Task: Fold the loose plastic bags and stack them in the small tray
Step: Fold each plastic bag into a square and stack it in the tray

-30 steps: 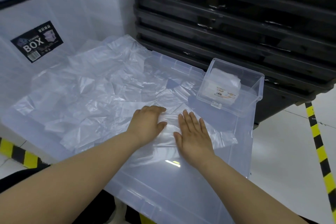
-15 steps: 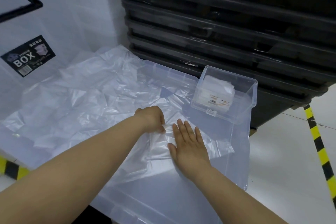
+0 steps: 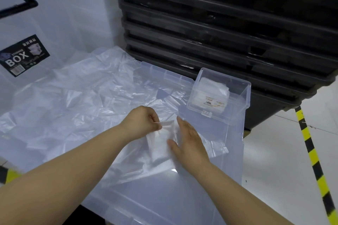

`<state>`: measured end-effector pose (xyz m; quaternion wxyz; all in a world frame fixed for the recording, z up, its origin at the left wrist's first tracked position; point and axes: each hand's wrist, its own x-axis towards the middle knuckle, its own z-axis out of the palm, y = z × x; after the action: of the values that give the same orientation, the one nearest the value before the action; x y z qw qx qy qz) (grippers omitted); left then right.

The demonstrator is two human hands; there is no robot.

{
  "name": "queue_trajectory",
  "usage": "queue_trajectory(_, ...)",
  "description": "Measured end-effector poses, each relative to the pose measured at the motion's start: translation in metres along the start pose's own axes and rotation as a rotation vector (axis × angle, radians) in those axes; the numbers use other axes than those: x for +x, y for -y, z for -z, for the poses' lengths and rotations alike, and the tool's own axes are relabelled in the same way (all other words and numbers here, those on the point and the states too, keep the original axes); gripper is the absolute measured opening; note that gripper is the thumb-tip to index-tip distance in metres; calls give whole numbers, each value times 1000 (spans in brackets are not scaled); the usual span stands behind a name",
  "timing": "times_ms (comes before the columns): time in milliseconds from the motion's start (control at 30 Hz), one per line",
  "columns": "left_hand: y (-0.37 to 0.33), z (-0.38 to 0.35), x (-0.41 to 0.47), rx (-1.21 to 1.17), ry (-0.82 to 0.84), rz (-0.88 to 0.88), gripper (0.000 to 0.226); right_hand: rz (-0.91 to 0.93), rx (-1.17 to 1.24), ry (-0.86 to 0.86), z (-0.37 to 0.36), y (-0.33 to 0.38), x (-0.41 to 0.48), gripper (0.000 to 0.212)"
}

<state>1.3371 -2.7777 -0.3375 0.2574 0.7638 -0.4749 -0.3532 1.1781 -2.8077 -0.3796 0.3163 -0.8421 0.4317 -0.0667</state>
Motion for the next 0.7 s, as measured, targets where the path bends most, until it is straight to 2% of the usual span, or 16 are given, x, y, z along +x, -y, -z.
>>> queue_trajectory(100, -9, 4, -10, -392, -43, 24, 21, -88, 405, -103, 14, 10, 1, 67)
queue_trajectory(200, -18, 8, -14, -647, -129, 11, 20, -206, 790, -177, 30, 17, 5, 57)
queue_trajectory(300, -25, 6, -15, -798, -198, 3, 18, -265, 1103, -31, 46, 19, 8, 29)
queue_trajectory(367, -28, 2, -14, -820, -218, 6, 17, -255, 1146, 40, 52, 21, 7, 16)
queue_trajectory(433, -30, -3, -13, -824, -216, 7, 17, -274, 1108, 20, 56, 21, 7, 14)
queue_trajectory(500, -32, -8, -10, -814, -210, 24, 12, -308, 1059, -27, 63, 20, 7, 14)
queue_trajectory(567, -35, -12, -5, -764, -231, 31, 17, -342, 1005, -94, 74, 16, 7, 14)
queue_trajectory(700, -53, -18, 7, -530, -214, -142, 36, -365, 900, -257, 101, 4, 4, 14)
